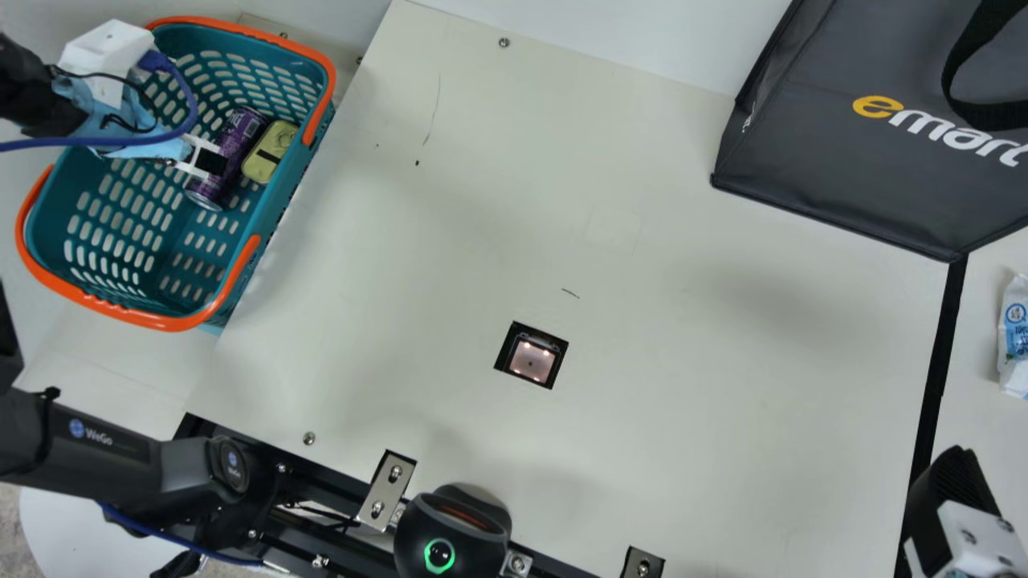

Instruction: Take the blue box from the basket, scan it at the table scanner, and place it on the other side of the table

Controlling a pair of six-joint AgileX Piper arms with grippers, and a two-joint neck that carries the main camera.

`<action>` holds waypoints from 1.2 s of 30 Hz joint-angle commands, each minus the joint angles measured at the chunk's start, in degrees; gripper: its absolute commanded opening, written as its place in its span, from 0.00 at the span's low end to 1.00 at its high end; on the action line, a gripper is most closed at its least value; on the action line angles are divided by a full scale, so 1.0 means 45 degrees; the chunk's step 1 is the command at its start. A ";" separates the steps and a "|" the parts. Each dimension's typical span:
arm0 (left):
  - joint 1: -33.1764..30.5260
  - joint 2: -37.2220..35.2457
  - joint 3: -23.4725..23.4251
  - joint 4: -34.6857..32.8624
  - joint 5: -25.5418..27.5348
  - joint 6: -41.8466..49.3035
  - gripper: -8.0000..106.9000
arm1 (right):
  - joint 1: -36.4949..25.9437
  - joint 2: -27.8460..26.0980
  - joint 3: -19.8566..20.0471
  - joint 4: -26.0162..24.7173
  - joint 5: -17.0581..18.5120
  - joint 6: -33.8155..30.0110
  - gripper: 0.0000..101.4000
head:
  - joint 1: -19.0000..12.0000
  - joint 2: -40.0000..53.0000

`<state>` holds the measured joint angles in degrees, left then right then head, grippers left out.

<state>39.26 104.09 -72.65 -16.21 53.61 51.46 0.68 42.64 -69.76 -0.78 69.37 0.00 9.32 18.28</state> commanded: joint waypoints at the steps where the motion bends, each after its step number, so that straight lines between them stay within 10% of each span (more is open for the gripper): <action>1: -0.0019 0.0059 0.0060 0.0032 -0.0040 -0.0032 0.85 | 0.0000 0.0000 0.0000 0.0000 0.0000 0.0000 0.94 | -0.0310 0.0031; 36: 0.1852 0.0126 0.3336 -0.2687 -0.1781 0.5171 0.85 | 0.0000 0.0000 0.0000 0.0000 -0.0011 0.0000 0.94 | -0.0310 0.0031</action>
<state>47.22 104.53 -57.94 -28.08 45.77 73.17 0.68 42.64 -69.76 -0.78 69.32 0.00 9.32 18.28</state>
